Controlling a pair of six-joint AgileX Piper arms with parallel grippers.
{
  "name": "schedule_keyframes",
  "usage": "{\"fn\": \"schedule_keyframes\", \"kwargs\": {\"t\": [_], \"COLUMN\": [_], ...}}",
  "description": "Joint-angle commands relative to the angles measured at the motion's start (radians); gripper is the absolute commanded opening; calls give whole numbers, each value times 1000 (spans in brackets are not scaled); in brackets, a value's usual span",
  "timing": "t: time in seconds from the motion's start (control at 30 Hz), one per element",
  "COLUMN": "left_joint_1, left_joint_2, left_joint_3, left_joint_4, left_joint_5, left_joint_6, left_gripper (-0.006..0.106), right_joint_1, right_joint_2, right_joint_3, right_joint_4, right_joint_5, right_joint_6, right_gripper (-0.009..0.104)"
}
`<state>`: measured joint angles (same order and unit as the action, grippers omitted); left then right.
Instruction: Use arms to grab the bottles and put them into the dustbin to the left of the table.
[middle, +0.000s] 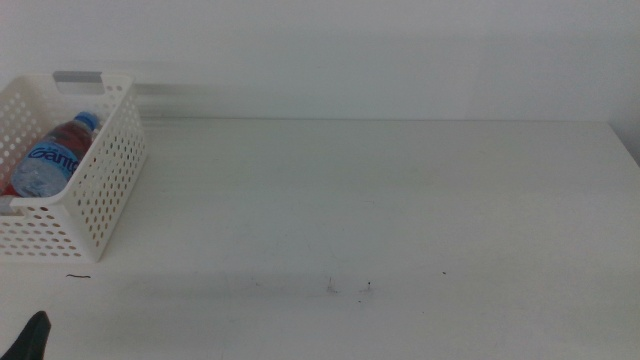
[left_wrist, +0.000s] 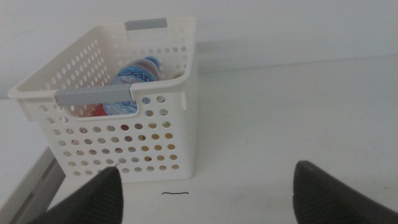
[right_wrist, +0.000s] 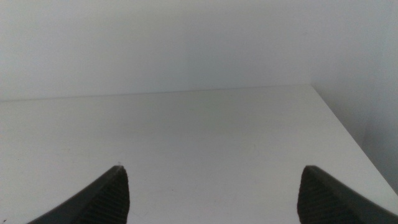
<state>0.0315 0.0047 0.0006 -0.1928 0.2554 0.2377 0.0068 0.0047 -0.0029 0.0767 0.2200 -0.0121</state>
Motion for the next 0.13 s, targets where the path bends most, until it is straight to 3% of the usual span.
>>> {"fn": "schedule_keyframes", "kwargs": {"t": [0.0,0.1], "left_joint_1": [6,6], "left_joint_2": [-5,-5], "left_joint_3": [-1,-1], "left_joint_4": [-7,-7], "left_joint_5": [-6,-6], "left_joint_6": [-1,-1], "left_gripper": [94,94], "right_joint_1": [-8,-8], "right_joint_2": [-5,-5], "right_joint_3": [3,3], "right_joint_4": [-7,-7], "right_joint_5": [-10,-10], "right_joint_6": [-6,-6], "right_gripper": [85,85]}}
